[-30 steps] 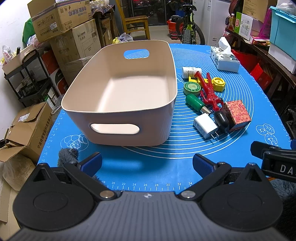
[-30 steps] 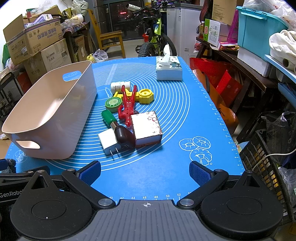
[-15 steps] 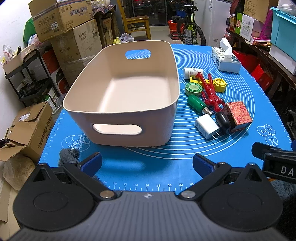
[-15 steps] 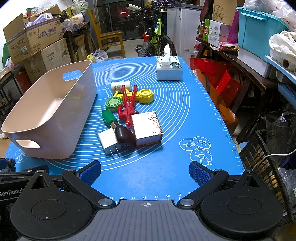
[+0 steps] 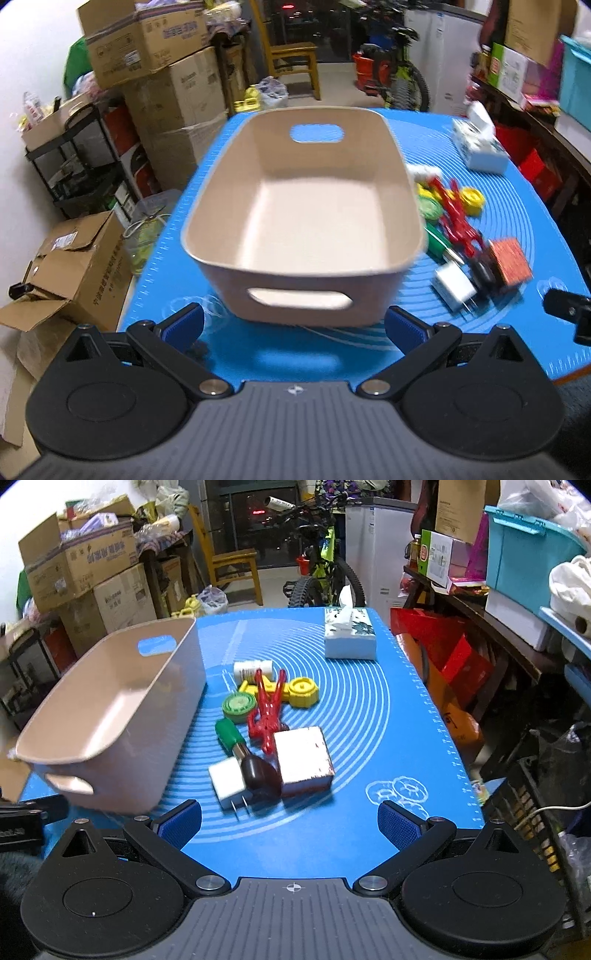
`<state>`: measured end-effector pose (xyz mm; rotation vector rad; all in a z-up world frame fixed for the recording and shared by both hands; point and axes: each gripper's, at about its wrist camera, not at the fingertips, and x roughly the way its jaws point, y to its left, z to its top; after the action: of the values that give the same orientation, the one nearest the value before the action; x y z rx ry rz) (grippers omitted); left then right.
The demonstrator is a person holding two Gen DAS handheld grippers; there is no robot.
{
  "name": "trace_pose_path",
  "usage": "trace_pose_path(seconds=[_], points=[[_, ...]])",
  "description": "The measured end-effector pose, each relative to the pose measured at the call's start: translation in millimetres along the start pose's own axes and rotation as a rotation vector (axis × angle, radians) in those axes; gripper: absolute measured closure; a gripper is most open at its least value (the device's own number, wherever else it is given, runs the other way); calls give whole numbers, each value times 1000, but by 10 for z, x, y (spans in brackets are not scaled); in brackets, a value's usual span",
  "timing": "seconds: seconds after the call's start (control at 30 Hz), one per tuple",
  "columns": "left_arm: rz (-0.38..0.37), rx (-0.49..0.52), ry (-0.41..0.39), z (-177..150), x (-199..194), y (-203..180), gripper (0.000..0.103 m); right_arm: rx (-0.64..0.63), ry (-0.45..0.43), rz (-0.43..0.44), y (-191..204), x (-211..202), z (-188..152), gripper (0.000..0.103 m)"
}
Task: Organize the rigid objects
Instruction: 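Grasp the red-patterned square box with the right gripper while the left gripper clamps the basket rim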
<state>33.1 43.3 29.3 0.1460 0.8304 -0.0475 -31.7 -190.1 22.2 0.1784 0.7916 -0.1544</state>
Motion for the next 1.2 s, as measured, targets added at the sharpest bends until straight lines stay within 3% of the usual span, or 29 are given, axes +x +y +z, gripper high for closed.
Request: trace_pose_path(seconds=[0.3,0.53,0.73,0.8,0.83,1.1,1.2], points=[[30,-101,-9,491,235,499,0,1,-4,-23,-3,438,335,2],[44,-94,-23,930,526,705,1,5,39,-48,-93,893,556,3],[24,-95,11,1027,811,823,2,26,103,-52,-169,1263,598,7],[28,-94,20,1034,892,863,7,48,127,-37,-212,1350,592,7],[20,-95,32,1030,938,882,17,63,138,-28,-235,1386,585,7],[-22,-121,129,897,1249,995,31,5,184,-48,-170,1571,553,14],[-25,-117,145,898,1298,1011,46,-29,207,-55,-124,1617,536,19]])
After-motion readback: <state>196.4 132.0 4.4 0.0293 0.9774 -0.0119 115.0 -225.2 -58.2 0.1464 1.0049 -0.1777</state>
